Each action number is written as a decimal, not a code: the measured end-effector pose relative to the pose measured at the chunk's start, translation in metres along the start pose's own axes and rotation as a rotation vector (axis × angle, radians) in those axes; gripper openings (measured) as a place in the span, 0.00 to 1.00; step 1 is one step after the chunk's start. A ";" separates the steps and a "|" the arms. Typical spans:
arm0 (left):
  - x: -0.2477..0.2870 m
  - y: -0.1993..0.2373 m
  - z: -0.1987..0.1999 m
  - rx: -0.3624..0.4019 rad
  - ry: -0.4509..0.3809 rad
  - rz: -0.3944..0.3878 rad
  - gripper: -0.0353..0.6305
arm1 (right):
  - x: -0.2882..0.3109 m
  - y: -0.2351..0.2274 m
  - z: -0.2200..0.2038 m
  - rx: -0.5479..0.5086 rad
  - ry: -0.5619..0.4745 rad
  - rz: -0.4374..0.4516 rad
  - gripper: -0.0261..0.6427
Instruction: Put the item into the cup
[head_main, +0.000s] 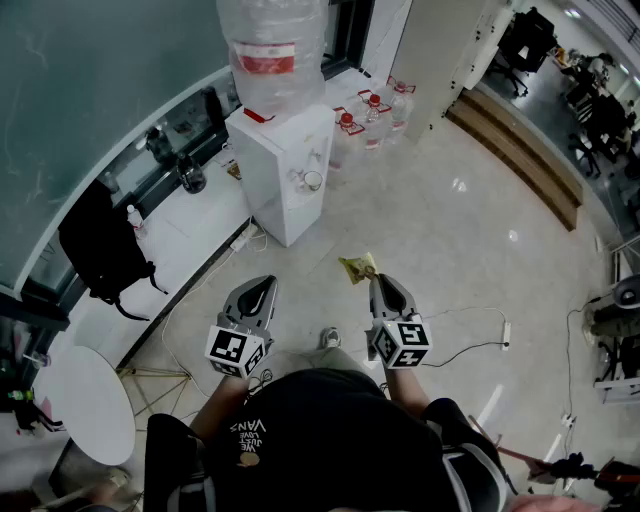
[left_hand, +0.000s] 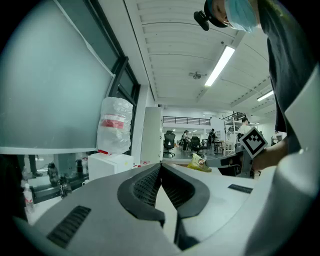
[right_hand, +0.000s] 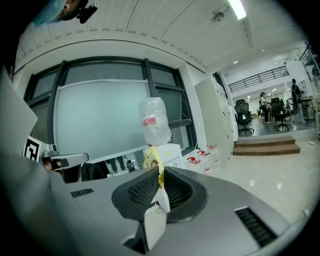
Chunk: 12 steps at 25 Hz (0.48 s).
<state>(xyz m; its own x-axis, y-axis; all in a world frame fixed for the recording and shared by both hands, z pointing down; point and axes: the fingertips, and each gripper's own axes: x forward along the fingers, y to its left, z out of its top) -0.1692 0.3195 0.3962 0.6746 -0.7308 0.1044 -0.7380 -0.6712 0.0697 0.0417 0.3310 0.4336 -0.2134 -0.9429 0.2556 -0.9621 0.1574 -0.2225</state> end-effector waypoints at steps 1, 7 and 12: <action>-0.007 -0.001 -0.001 0.003 0.000 -0.001 0.08 | -0.004 0.004 -0.001 -0.004 -0.007 -0.004 0.13; -0.046 -0.010 -0.002 0.012 -0.010 -0.007 0.08 | -0.034 0.026 -0.013 -0.012 -0.025 -0.027 0.13; -0.061 -0.014 -0.004 0.013 -0.008 -0.021 0.08 | -0.046 0.036 -0.014 0.008 -0.048 -0.037 0.13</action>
<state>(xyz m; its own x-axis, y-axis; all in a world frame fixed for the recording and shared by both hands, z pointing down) -0.2002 0.3735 0.3930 0.6900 -0.7174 0.0954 -0.7234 -0.6879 0.0592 0.0141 0.3844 0.4272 -0.1693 -0.9610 0.2188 -0.9678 0.1201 -0.2214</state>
